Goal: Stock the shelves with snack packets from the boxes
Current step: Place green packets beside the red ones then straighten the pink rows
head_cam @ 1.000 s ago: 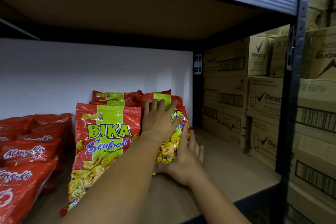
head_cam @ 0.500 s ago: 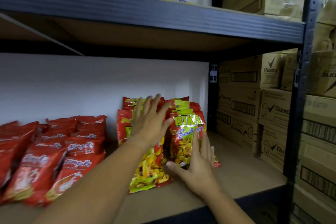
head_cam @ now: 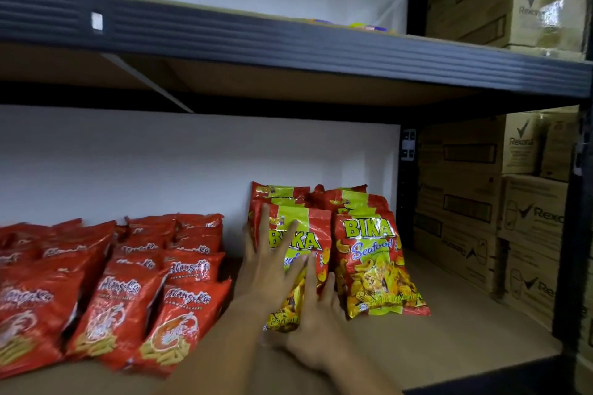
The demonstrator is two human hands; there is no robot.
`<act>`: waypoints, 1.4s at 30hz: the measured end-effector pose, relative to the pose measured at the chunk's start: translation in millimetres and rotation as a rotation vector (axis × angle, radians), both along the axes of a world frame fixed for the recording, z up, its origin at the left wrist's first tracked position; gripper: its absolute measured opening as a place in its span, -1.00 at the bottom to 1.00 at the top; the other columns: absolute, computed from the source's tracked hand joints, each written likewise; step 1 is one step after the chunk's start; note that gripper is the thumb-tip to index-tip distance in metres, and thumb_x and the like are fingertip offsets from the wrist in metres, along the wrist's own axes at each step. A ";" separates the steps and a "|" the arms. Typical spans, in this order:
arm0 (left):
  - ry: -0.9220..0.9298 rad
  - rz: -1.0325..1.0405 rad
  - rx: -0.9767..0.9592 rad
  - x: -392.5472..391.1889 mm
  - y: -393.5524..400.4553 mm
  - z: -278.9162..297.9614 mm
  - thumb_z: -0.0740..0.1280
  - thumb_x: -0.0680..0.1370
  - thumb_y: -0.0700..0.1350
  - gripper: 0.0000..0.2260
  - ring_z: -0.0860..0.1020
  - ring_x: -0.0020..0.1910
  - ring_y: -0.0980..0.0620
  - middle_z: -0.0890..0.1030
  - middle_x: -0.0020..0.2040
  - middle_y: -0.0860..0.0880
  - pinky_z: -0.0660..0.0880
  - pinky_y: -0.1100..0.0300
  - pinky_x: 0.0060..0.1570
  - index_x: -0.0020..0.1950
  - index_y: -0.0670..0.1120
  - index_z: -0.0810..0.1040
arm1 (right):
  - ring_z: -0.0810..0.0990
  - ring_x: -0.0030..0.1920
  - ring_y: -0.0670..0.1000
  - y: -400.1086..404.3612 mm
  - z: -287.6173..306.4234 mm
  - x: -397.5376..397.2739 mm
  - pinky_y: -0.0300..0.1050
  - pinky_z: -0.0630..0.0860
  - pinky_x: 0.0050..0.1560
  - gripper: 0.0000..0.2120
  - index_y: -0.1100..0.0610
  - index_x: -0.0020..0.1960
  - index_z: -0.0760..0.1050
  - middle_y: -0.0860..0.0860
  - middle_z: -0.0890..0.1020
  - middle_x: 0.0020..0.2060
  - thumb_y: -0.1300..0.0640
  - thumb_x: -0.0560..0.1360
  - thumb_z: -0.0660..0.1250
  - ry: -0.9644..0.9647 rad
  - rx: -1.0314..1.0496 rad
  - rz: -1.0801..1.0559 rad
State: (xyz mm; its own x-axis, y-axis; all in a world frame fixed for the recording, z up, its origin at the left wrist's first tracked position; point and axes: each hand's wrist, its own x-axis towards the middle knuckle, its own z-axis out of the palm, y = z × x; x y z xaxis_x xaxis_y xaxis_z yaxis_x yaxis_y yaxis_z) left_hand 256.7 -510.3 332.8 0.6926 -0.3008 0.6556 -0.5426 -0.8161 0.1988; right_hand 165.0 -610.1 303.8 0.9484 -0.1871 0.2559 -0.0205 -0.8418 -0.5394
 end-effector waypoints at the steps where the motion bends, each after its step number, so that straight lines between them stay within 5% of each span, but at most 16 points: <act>1: 0.009 0.002 -0.019 4.1 -2.4 -1.2 -0.01 0.57 0.39 -0.39 -0.26 0.57 -0.28 -0.54 0.50 0.13 0.43 -0.22 0.34 0.56 0.36 -0.18 | -0.17 0.59 0.23 -1.8 -0.4 6.3 0.13 0.01 0.53 0.40 -0.23 0.34 -0.71 0.28 -0.32 0.54 -0.52 0.11 0.42 0.006 -0.008 0.011; 11: -0.094 -0.078 -0.176 30.6 -12.6 -9.9 0.08 0.61 0.32 -0.42 0.16 0.57 -0.16 -0.44 0.55 0.17 0.57 -0.08 0.14 0.60 0.29 -0.02 | -0.18 0.59 0.20 -16.1 -6.1 40.6 0.12 0.04 0.53 0.36 -0.24 0.35 -0.70 0.20 -0.29 0.57 -0.47 0.18 0.44 -0.015 -0.011 0.072; 14: -0.101 -0.074 -0.183 28.8 -10.8 -10.2 0.06 0.61 0.32 -0.43 0.08 0.59 -0.16 -0.42 0.56 0.15 0.57 -0.09 0.16 0.59 0.31 -0.03 | -0.17 0.59 0.21 -15.3 -6.6 37.5 0.12 0.04 0.53 0.37 -0.25 0.37 -0.67 0.21 -0.27 0.57 -0.47 0.17 0.45 -0.065 0.000 0.072; 18: -0.128 -0.072 -0.173 17.7 -6.9 -18.3 0.02 0.64 0.26 -0.47 -0.11 0.62 -0.14 -0.41 0.57 0.12 0.33 -0.16 0.44 0.60 0.29 -0.04 | -0.26 0.58 0.16 -13.4 -7.5 29.7 0.10 -0.03 0.56 0.39 -0.28 0.40 -0.61 0.16 -0.31 0.56 -0.43 0.13 0.49 -0.173 0.021 0.085; 23: -0.065 -0.227 -0.401 14.9 -5.6 -30.1 0.20 0.64 0.16 -0.44 -0.18 0.61 0.01 -0.39 0.58 0.12 0.15 -0.14 0.54 0.60 0.27 0.05 | -0.16 0.60 0.12 -17.4 -9.8 28.6 0.11 0.04 0.53 0.43 -0.24 0.43 -0.60 0.12 -0.21 0.59 -0.35 0.11 0.54 -0.221 0.080 0.062; 26: -0.043 -0.287 -0.479 18.7 -8.9 -35.7 0.21 0.64 0.19 -0.44 -0.13 0.62 0.03 -0.37 0.59 0.14 0.20 -0.14 0.52 0.60 0.26 0.07 | -0.05 0.59 0.09 -23.6 -10.3 31.4 0.05 0.10 0.51 0.47 -0.21 0.47 -0.56 0.05 -0.16 0.61 -0.32 0.07 0.58 -0.218 0.133 0.073; 31: -0.026 -0.285 -0.485 24.0 -12.2 -39.7 0.16 0.62 0.25 -0.43 -0.12 0.62 0.03 -0.36 0.58 0.16 0.21 -0.15 0.51 0.61 0.22 0.09 | -0.16 0.59 0.02 -27.3 -13.2 37.4 0.02 0.09 0.52 0.49 -0.21 0.49 -0.53 0.02 -0.19 0.60 -0.27 0.02 0.59 -0.222 0.182 0.102; 37: -0.036 -0.075 -0.304 5.5 -9.3 -29.7 0.02 0.62 0.30 -0.42 -0.07 0.61 -0.15 -0.37 0.60 0.04 0.15 -0.14 0.53 0.62 0.20 0.01 | -0.14 0.59 0.15 -22.9 -13.5 32.2 0.04 0.04 0.55 0.37 -0.12 0.52 -0.48 0.19 -0.20 0.58 -0.16 0.21 0.58 -0.229 0.113 0.041; 42: -0.002 -0.264 -0.324 -22.7 8.8 -8.1 0.16 0.68 0.11 -0.45 -0.11 0.62 0.01 -0.20 0.64 0.06 0.08 -0.03 0.57 0.62 0.19 0.01 | -0.22 0.59 0.09 -3.6 -15.7 7.7 0.03 -0.08 0.57 0.15 0.04 0.57 -0.38 0.16 -0.17 0.60 -0.08 0.39 0.47 -0.255 0.054 0.040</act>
